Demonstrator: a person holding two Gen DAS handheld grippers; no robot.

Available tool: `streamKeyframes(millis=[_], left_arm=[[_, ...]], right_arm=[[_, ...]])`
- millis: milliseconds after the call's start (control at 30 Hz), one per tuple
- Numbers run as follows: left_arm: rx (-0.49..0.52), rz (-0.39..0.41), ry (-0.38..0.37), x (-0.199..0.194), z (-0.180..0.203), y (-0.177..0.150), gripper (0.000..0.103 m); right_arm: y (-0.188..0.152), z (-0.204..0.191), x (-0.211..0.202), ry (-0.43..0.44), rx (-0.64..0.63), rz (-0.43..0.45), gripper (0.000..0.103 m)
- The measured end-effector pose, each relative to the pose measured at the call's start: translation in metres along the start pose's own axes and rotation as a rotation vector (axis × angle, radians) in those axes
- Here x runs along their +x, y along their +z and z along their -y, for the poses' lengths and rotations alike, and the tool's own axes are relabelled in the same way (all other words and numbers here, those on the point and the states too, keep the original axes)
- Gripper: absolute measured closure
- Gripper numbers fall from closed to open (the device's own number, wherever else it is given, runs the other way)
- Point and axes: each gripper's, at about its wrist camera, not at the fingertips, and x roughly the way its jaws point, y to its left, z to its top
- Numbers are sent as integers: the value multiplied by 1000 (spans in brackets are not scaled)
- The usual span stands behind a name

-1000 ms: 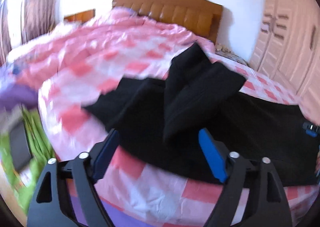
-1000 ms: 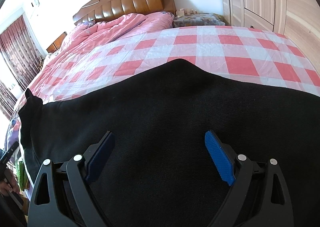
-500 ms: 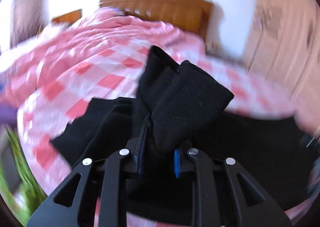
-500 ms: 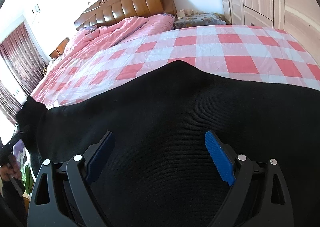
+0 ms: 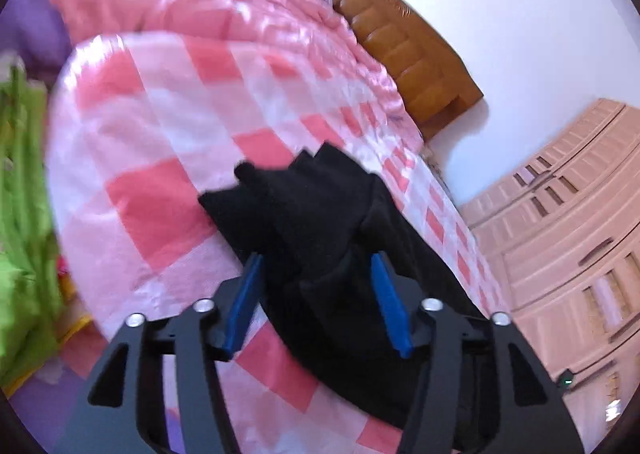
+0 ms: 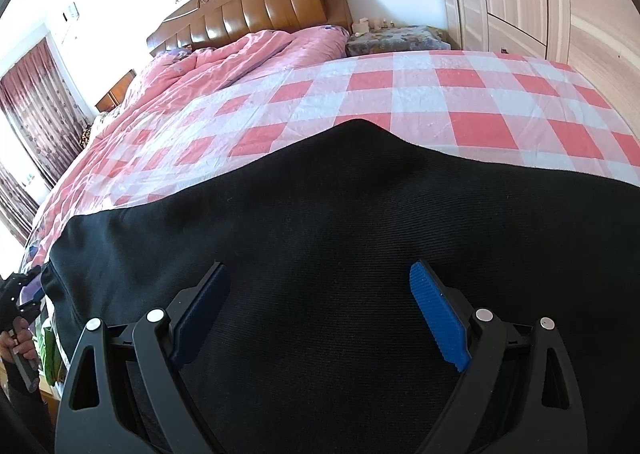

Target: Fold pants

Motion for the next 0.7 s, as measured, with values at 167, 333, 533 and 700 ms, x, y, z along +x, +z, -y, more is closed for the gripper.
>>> streamKeyframes(millis=[167, 333, 533, 700], left_arm=[[151, 21, 24, -18, 27, -17, 29], [-9, 39, 55, -26, -27, -16, 32], [155, -9, 181, -16, -21, -22, 44], [207, -41, 142, 2, -5, -23, 44]], right_arm=[[-2, -15, -13, 68, -76, 43, 15], [-11, -41, -22, 56, -212, 84, 15], [-6, -25, -11, 62, -117, 43, 15], [-5, -13, -11, 78, -53, 43, 15]])
